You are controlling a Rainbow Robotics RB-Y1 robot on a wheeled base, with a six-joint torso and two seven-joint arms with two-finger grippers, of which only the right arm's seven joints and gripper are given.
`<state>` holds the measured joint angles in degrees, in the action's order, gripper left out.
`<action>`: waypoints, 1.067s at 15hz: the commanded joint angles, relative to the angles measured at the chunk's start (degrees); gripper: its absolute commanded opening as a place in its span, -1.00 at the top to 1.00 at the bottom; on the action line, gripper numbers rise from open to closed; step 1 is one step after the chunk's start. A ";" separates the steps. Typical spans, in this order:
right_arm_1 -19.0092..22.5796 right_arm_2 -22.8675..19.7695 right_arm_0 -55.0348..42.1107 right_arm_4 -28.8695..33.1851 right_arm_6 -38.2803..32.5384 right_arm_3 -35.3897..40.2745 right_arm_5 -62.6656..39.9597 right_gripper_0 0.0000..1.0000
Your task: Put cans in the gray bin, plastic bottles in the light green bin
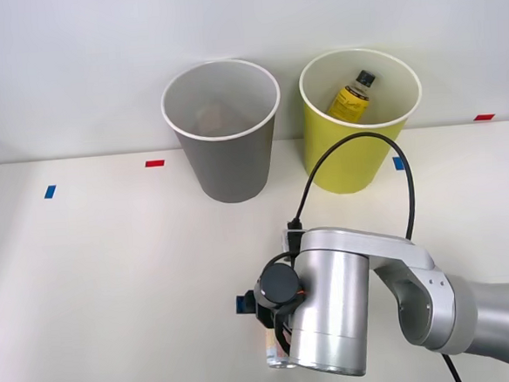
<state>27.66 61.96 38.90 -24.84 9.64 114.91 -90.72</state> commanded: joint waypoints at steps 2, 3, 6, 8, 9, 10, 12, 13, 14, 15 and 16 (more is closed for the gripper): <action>-2.26 0.00 0.04 0.32 1.17 -4.08 0.10 -1.00; -2.44 0.00 0.04 0.32 1.26 -4.61 0.10 -1.00; -3.23 0.00 0.04 0.41 1.87 -7.07 2.12 -1.00; -3.75 0.00 -0.05 1.11 1.87 -8.03 2.21 -1.00; -3.93 -0.09 0.04 1.38 1.96 -8.21 2.21 -1.00; -4.11 0.00 -0.05 1.64 2.05 -8.21 2.21 -1.00; -4.55 0.00 0.04 2.08 1.78 -8.21 2.12 1.00; -4.63 0.00 -0.05 2.61 2.22 -8.21 2.03 1.00; -4.63 0.00 -0.05 2.61 2.31 -8.21 2.03 1.00; -4.63 0.00 -0.05 2.78 2.49 -8.21 1.86 1.00; -4.90 0.00 -0.05 2.96 2.93 -8.21 1.16 1.00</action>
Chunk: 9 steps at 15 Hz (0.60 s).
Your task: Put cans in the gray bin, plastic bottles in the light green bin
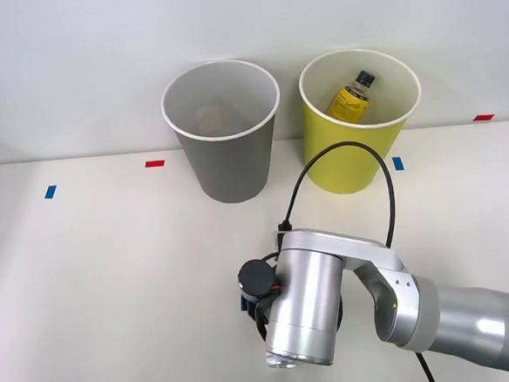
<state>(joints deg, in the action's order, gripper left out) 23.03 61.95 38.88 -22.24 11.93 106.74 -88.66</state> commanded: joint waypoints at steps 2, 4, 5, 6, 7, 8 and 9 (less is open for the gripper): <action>-0.62 0.01 -0.04 0.88 1.51 -0.04 -1.51 1.00; -0.62 0.01 -0.04 1.24 2.48 -0.04 -1.51 1.00; -0.62 0.01 -0.04 1.68 3.18 -0.04 -1.51 1.00; -0.79 0.01 -0.04 2.47 3.97 -0.04 -1.51 1.00; -0.88 0.01 -0.04 3.52 4.59 0.22 -1.51 1.00; -0.79 -0.08 -0.04 4.75 6.44 0.75 -1.51 1.00; -0.44 -0.08 -0.04 6.07 9.34 1.54 -1.42 1.00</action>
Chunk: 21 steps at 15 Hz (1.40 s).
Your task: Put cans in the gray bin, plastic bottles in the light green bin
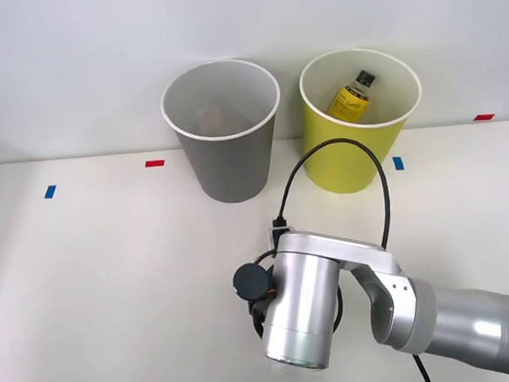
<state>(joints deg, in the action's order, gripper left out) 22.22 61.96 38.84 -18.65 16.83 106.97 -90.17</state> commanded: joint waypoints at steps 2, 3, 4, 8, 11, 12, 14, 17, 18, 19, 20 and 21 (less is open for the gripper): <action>1.69 -0.79 0.00 3.89 9.89 3.24 0.61 1.00; 2.66 -0.96 -0.17 5.12 12.53 4.65 2.10 1.00; 3.62 -0.96 -0.52 6.35 14.28 5.88 3.86 1.00; 7.76 -3.69 -6.41 15.58 20.52 10.27 14.32 1.00; 11.18 -6.15 -10.72 19.88 23.95 10.80 25.83 1.00; 12.59 -7.12 -12.39 21.64 23.95 10.89 31.19 1.00; 14.35 -9.31 -15.29 23.75 24.04 10.80 39.89 1.00; 15.67 -13.36 -19.42 26.83 24.04 10.80 52.81 1.00; 15.93 -14.24 -20.12 28.50 23.69 10.80 55.98 1.00; 16.02 -15.55 -21.09 29.37 23.69 10.89 59.23 1.00; 16.02 -16.70 -21.71 29.46 23.78 10.80 62.04 1.00; 15.93 -18.45 -22.41 29.55 23.95 10.80 66.08 1.00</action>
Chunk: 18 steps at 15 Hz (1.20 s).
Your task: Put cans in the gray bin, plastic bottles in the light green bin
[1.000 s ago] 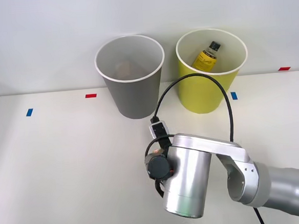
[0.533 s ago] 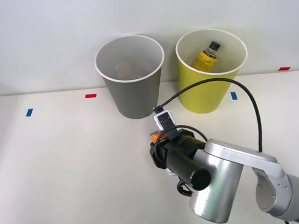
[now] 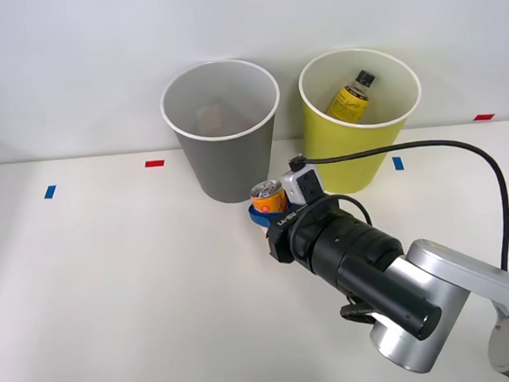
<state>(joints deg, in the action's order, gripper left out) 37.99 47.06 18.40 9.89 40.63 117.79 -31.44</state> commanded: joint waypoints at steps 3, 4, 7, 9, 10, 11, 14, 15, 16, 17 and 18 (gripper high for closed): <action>-1.17 -7.51 -3.02 1.44 -0.37 -0.02 16.94 1.00; -1.87 -8.56 -3.20 1.27 -0.64 -0.02 19.31 1.00; -5.47 -12.08 -2.93 0.48 -1.43 -0.02 23.27 1.00; -7.14 -13.31 -1.79 -0.05 -1.96 -0.02 23.53 1.00; -8.29 -14.01 -0.91 -0.49 -2.22 -0.02 23.53 1.00; -9.25 -14.45 0.14 -1.63 -2.31 -0.19 23.44 1.00; -14.70 -16.91 7.88 -4.18 -2.39 -6.26 23.36 1.00; -16.28 -17.70 9.90 -4.27 -2.39 -8.80 23.36 1.00; -17.60 -18.32 11.66 -4.27 -2.31 -11.27 23.36 1.00; -19.27 -19.20 13.94 -4.18 -1.87 -14.87 23.36 1.00; -20.33 -19.72 15.70 -3.92 -1.78 -17.33 23.36 1.00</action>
<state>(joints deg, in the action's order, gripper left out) 19.33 28.27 31.77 5.74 38.57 103.26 -8.06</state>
